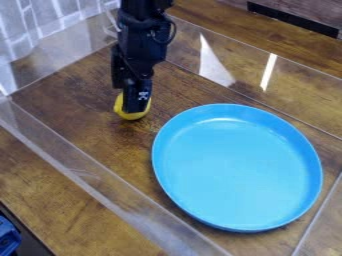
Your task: Remove the lemon from the blue tray and put it on the table
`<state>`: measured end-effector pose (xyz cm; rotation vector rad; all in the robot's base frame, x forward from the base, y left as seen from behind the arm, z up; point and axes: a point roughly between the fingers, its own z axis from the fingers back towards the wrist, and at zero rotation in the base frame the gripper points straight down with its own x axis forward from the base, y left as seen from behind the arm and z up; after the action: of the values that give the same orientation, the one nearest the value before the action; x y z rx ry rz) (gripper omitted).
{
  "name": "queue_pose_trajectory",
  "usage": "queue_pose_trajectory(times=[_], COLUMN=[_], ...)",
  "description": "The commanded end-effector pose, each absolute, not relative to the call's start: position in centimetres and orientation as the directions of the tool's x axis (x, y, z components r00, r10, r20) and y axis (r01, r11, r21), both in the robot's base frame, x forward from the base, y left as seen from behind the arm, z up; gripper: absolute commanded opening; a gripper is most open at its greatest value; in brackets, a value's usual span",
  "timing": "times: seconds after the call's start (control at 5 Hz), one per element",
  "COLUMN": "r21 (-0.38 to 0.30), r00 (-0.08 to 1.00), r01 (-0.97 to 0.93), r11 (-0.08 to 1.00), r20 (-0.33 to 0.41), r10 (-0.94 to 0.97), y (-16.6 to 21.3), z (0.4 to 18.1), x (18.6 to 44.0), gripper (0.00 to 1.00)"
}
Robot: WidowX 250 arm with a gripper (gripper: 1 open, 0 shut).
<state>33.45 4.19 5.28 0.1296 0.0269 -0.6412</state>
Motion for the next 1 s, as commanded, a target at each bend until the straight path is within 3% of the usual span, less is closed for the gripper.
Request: queue_pose_trajectory(times=[0.0,0.2,0.8], r21=[0.149,0.149,0.148], r00=[0.811,0.807,0.797], r01=[0.581,0.585,0.598], r11=[0.8,0.797,0.788], r20=[-0.019,-0.017,-0.005], r10=[-0.585,-0.59,-0.604], y=[4.73,4.53,3.89], z=[6.11,5.6,5.13], x=[34.39,34.61,34.99], gripper=[1.0,0.0,0.0])
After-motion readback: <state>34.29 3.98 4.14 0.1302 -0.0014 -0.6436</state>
